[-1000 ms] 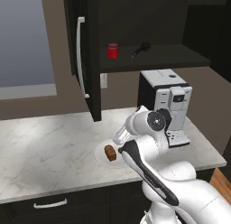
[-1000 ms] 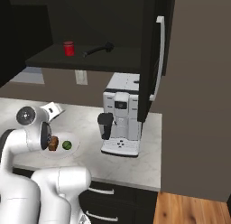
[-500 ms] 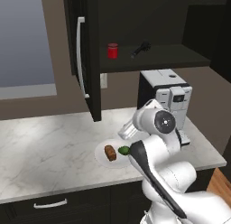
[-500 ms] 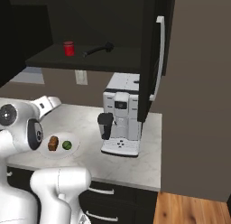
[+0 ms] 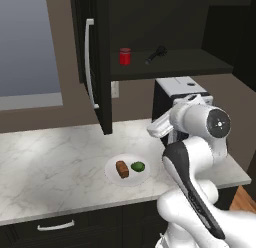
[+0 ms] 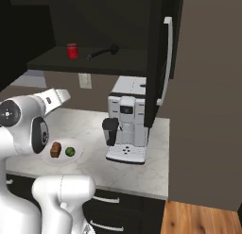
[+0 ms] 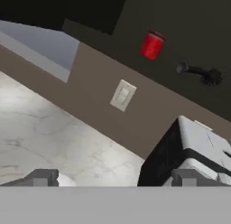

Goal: Pick the avocado and bread from the counter and place them on the plate. Then pick the jam from the cabinet and place it next to the plate. Lastly close the cabinet door.

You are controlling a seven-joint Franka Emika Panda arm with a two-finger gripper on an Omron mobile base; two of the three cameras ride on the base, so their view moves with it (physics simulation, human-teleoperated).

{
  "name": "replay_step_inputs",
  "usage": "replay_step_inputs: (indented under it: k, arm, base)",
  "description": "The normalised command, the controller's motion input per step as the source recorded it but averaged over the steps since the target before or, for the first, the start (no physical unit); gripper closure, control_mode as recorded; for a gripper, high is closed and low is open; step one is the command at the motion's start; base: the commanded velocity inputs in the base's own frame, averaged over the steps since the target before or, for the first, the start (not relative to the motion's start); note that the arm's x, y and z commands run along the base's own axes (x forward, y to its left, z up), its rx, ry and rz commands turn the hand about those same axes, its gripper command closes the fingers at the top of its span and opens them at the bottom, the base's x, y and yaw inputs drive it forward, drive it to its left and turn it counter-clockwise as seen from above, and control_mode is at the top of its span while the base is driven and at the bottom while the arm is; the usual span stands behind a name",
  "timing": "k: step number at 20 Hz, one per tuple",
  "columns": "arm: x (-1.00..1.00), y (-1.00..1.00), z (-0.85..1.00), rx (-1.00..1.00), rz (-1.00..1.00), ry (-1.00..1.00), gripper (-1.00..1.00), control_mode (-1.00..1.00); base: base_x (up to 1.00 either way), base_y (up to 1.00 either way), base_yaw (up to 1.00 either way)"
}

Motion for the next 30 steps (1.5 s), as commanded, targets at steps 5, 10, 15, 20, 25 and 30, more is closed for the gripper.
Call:
replay_step_inputs:
  k: [5,10,15,20,25,30]
  arm:
    - [-0.12,-0.33,0.51,0.24,0.00,0.00,-1.00,-1.00]
    - [-0.20,-0.20,0.53,0.22,0.00,0.00,-1.00,-1.00]
    - [-0.30,-0.09,0.53,0.18,-0.01,0.00,-1.00,-1.00]
    - [-0.20,-0.04,0.48,0.17,-0.01,0.00,-1.00,-1.00]
    - [-0.02,0.00,0.44,0.14,-0.01,0.02,-1.00,-1.00]
    - [0.13,0.00,0.23,0.05,-0.03,0.11,-1.00,-1.00]
  base:
    - [0.00,0.00,0.00]
    - [0.00,0.00,0.00]
    - [0.00,0.00,0.00]
    - [0.00,0.00,0.00]
    - [0.00,0.00,0.00]
    - [0.00,0.00,0.00]
